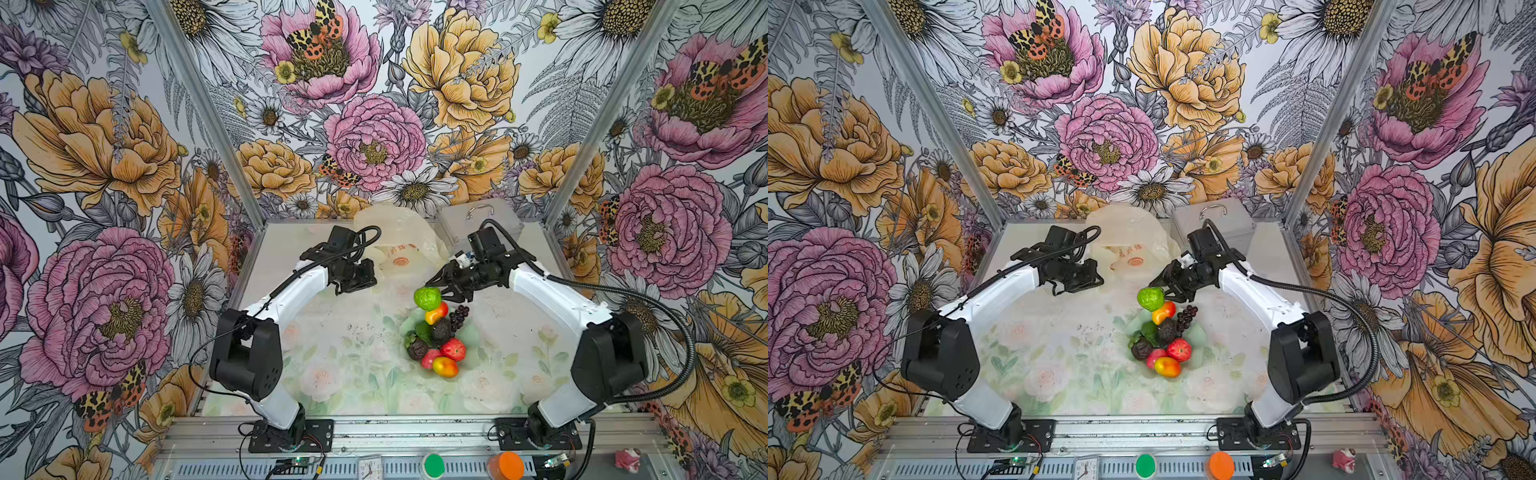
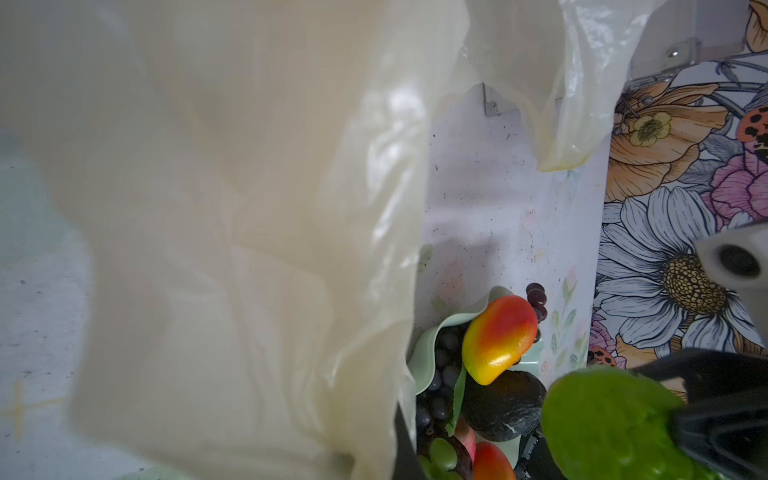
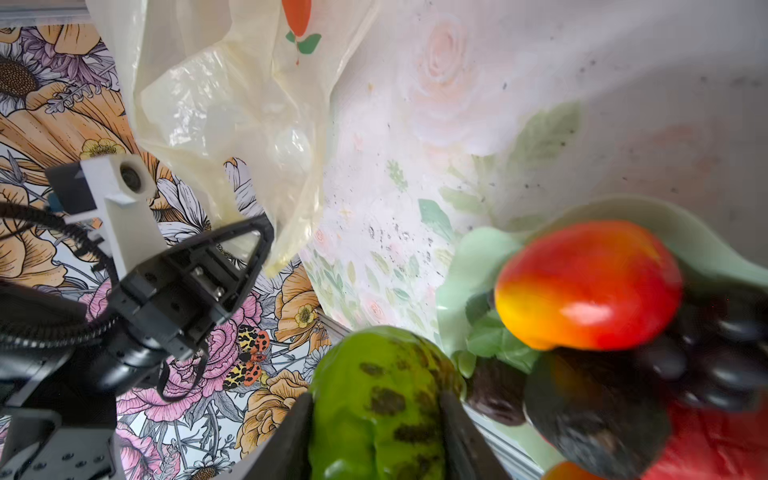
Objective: Place the fruits into the plastic bag
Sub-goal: 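Lift the green apple and carry it into the bag mouth with right gripper, then open the right gripper to drop the green apple into the bag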
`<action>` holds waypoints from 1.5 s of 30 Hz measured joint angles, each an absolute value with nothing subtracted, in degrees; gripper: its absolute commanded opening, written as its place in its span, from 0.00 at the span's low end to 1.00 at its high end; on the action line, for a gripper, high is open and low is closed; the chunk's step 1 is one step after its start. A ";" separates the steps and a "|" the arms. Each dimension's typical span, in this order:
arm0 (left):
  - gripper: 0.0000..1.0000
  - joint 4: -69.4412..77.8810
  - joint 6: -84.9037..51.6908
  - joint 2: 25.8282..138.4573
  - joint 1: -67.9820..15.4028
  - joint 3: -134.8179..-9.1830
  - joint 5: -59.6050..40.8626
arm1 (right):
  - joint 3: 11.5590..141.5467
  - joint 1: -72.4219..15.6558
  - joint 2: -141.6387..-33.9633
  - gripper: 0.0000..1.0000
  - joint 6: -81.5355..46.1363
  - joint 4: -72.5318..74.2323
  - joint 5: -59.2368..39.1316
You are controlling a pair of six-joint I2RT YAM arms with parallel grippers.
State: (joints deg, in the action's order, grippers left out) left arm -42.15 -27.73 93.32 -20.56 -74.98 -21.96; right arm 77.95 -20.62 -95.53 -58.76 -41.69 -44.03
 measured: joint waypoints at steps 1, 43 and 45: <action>0.00 -42.09 -28.03 93.08 -20.91 -75.00 -21.96 | 79.77 -20.60 -97.56 0.46 -59.09 -40.86 -44.25; 0.00 -32.58 -42.50 93.62 -14.76 -75.24 -32.34 | 111.87 -21.08 -120.64 0.69 -58.94 -35.16 -39.68; 0.00 -32.53 -42.46 94.37 -14.76 -75.11 -32.51 | 106.39 -21.10 -114.93 0.70 -56.93 -36.40 -39.57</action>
State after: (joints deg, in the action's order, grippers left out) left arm -32.53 -42.46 94.37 -14.76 -75.11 -32.51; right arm 106.39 -21.10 -114.93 -56.93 -36.40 -39.57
